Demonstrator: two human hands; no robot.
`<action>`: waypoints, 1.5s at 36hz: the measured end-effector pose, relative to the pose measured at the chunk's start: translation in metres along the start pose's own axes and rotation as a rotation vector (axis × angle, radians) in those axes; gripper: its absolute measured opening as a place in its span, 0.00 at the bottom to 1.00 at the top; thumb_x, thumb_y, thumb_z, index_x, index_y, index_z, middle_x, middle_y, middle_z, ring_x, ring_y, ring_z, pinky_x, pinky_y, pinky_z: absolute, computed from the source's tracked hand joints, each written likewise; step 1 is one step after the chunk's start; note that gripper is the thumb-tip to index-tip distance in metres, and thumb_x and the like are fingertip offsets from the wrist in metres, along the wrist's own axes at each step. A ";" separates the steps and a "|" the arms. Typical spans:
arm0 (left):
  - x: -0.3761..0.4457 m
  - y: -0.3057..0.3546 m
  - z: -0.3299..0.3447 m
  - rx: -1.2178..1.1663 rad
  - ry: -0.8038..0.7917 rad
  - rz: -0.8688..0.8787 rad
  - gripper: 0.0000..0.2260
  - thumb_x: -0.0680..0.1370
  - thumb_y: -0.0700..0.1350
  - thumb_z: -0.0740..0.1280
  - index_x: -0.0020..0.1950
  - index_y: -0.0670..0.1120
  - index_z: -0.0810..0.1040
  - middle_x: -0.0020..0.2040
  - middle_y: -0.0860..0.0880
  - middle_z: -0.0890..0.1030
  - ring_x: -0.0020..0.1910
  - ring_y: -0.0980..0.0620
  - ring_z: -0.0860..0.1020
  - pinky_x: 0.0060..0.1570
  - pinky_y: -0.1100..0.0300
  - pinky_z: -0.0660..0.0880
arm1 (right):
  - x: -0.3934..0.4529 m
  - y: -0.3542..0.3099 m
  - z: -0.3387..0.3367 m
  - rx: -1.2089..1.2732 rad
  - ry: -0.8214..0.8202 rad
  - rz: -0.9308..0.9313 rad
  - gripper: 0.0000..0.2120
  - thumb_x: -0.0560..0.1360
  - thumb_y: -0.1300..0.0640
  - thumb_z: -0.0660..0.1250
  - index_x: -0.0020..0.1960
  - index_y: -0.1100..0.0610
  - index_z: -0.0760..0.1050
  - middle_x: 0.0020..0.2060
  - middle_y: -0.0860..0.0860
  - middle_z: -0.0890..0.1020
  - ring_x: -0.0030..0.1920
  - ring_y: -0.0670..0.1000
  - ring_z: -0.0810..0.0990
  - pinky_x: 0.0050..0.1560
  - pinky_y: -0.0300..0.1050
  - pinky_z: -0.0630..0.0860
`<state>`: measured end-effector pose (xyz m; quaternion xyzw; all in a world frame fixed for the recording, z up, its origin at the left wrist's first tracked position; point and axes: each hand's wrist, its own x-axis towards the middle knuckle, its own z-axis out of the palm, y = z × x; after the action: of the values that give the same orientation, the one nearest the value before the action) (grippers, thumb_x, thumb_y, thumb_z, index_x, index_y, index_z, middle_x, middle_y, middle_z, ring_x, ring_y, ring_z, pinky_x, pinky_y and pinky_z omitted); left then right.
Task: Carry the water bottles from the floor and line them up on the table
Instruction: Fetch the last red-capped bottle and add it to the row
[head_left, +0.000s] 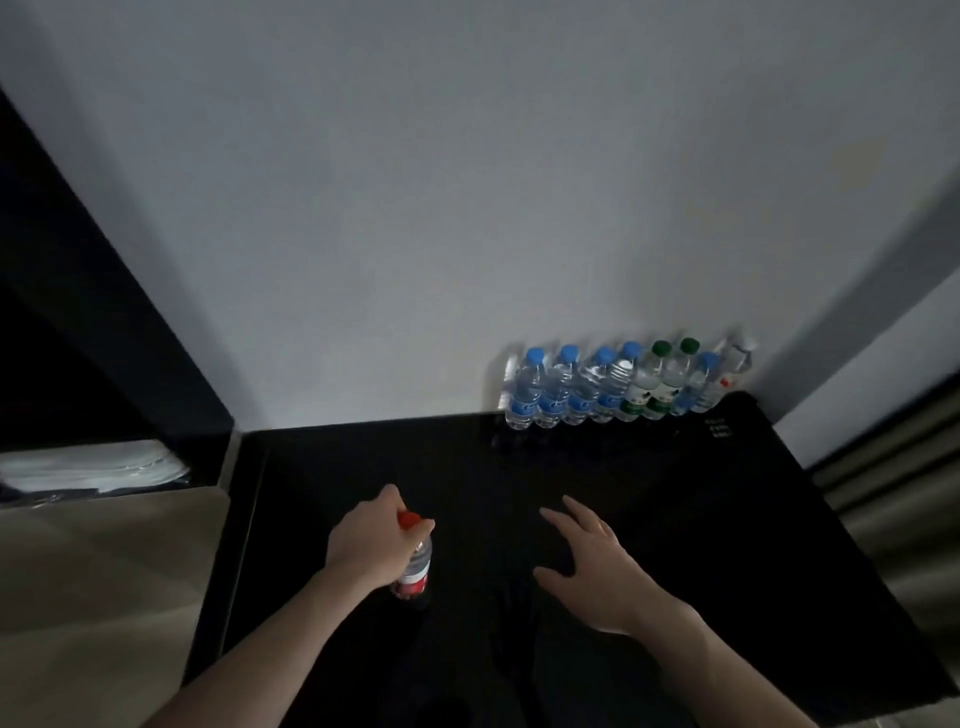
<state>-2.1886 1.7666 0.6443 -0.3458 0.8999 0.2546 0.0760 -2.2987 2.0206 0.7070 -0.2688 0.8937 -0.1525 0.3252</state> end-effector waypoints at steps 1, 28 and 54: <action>0.003 0.011 0.002 -0.004 0.007 -0.027 0.15 0.76 0.65 0.67 0.47 0.56 0.69 0.39 0.54 0.80 0.36 0.58 0.80 0.34 0.63 0.77 | 0.005 0.009 -0.009 -0.008 -0.012 -0.012 0.36 0.77 0.43 0.66 0.80 0.42 0.52 0.80 0.44 0.45 0.80 0.53 0.45 0.78 0.55 0.55; 0.040 0.083 0.062 -1.028 -0.045 -0.555 0.31 0.71 0.62 0.75 0.68 0.51 0.68 0.66 0.43 0.72 0.60 0.42 0.77 0.53 0.47 0.82 | 0.091 0.082 -0.075 -0.106 -0.046 -0.132 0.35 0.77 0.42 0.66 0.79 0.45 0.54 0.80 0.47 0.49 0.79 0.55 0.53 0.76 0.55 0.60; 0.174 0.163 0.032 -1.228 -0.049 -0.551 0.30 0.74 0.56 0.75 0.71 0.45 0.71 0.59 0.44 0.77 0.54 0.47 0.78 0.50 0.51 0.81 | 0.229 0.056 -0.161 -0.167 0.111 -0.332 0.32 0.76 0.53 0.66 0.77 0.52 0.59 0.73 0.53 0.63 0.70 0.58 0.68 0.68 0.52 0.69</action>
<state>-2.4284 1.7844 0.6282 -0.5372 0.4690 0.6991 -0.0519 -2.5746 1.9487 0.6874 -0.4299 0.8632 -0.1439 0.2223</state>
